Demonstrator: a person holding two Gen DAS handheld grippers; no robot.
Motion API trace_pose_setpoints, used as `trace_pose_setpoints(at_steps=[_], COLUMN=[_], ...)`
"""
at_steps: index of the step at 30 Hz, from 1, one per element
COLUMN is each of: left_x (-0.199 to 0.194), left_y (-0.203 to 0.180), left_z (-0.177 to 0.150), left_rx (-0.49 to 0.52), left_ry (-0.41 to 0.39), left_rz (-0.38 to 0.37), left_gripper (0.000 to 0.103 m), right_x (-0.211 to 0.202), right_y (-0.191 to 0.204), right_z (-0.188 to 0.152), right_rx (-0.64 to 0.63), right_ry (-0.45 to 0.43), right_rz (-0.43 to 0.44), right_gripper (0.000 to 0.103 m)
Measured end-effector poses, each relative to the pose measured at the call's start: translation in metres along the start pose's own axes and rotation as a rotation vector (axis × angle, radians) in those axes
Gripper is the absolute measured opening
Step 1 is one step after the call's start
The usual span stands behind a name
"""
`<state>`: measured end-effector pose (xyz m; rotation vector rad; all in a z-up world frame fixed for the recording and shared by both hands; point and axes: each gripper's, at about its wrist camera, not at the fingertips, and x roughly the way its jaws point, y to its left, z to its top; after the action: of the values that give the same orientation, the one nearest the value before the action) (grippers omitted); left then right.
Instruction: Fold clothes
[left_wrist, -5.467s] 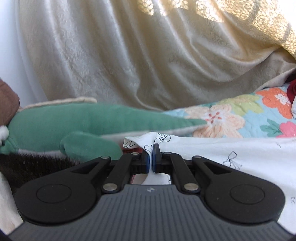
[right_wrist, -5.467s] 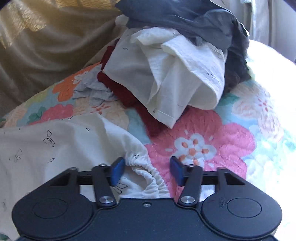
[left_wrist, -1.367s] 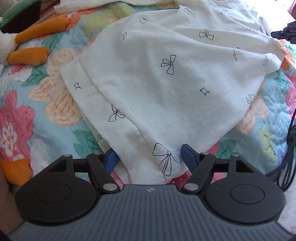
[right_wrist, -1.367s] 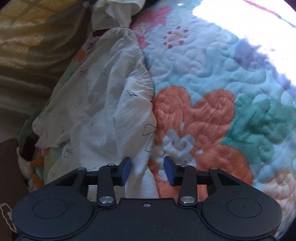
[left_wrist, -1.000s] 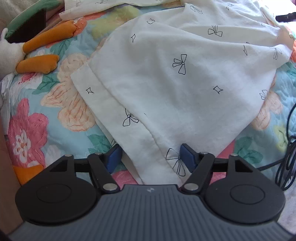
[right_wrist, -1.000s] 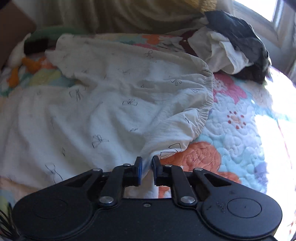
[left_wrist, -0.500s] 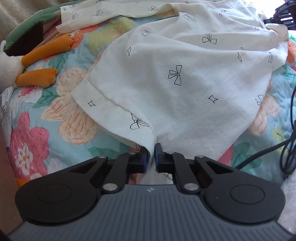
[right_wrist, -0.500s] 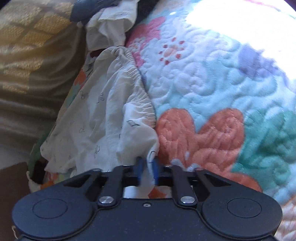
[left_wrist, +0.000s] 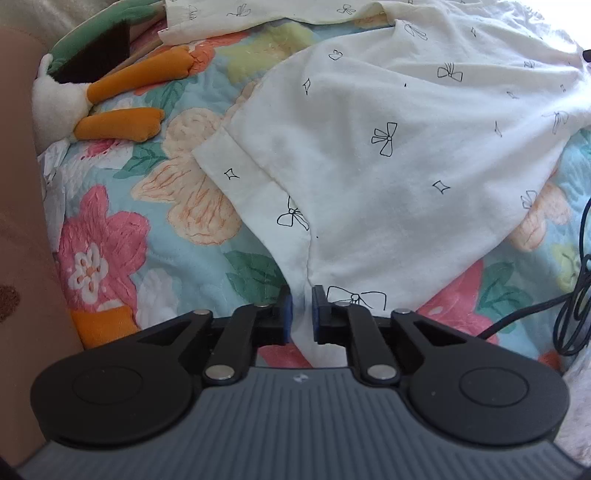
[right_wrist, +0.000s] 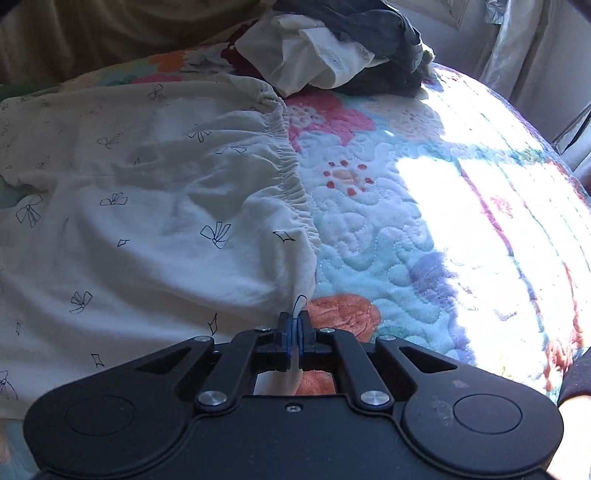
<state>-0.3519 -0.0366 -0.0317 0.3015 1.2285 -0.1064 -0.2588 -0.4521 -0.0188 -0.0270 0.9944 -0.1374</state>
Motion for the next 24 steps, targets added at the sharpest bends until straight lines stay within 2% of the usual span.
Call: trace_pose_setpoints(at_steps=[1,2,3,4,5,6,9,10,13,15,18,21,22,24], left_x=[-0.006,-0.013,-0.021,-0.029,-0.038,-0.048,-0.074,-0.080,-0.102,-0.112,-0.119,-0.123,-0.125,-0.127], left_y=[0.003,0.004,0.006,0.007,0.007,0.006,0.005,0.004,-0.006,-0.013,-0.019,-0.027,-0.029,-0.036], left_z=[0.001,0.002,0.003,0.005,0.006,0.007,0.008,0.008,0.005,0.002,0.002,0.003,0.003,0.003], left_rx=[-0.034,-0.067,-0.100,-0.126,-0.142,-0.157,-0.198,-0.222,-0.250,-0.264,-0.309,-0.333,-0.339,-0.331], left_ry=[0.001,0.005,0.008,0.007,0.002,-0.008,-0.036,-0.037,-0.082,-0.111,-0.119,-0.135,-0.143,-0.148], left_rz=[-0.007,-0.012,-0.018,-0.024,-0.027,-0.016,0.036,0.065,0.143,0.137,0.135,0.128,0.122,0.119], left_gripper=[0.040,0.051,0.063,0.063,0.064,0.069,0.088,0.093,0.098,0.103,0.103,0.103,0.103,0.103], right_x=[-0.010,-0.020,-0.031,-0.042,-0.051,-0.060,-0.090,-0.099,-0.120,-0.134,-0.156,-0.169,-0.172,-0.176], right_y=[0.001,0.002,0.008,0.014,0.022,0.033,0.072,0.084,0.117,0.134,0.144,0.142,0.140,0.137], right_z=[0.002,0.005,0.008,0.012,0.014,0.016,0.017,0.015,0.008,-0.003,-0.018,-0.028,-0.031,-0.034], right_rx=[0.014,0.022,0.014,0.004,-0.017,-0.046,-0.138,-0.160,-0.214,-0.259,-0.292,-0.278,-0.270,-0.261], right_ry=[-0.025,-0.050,-0.068,-0.084,-0.085,-0.081,-0.071,-0.060,0.004,0.040,0.044,0.034,0.031,0.029], right_rz=[0.011,0.039,0.070,0.102,0.123,0.142,0.218,0.243,0.312,0.360,0.361,0.339,0.334,0.329], right_gripper=[0.021,0.036,0.043,0.056,0.060,0.060,0.063,0.067,0.069,0.069,0.070,0.077,0.082,0.083])
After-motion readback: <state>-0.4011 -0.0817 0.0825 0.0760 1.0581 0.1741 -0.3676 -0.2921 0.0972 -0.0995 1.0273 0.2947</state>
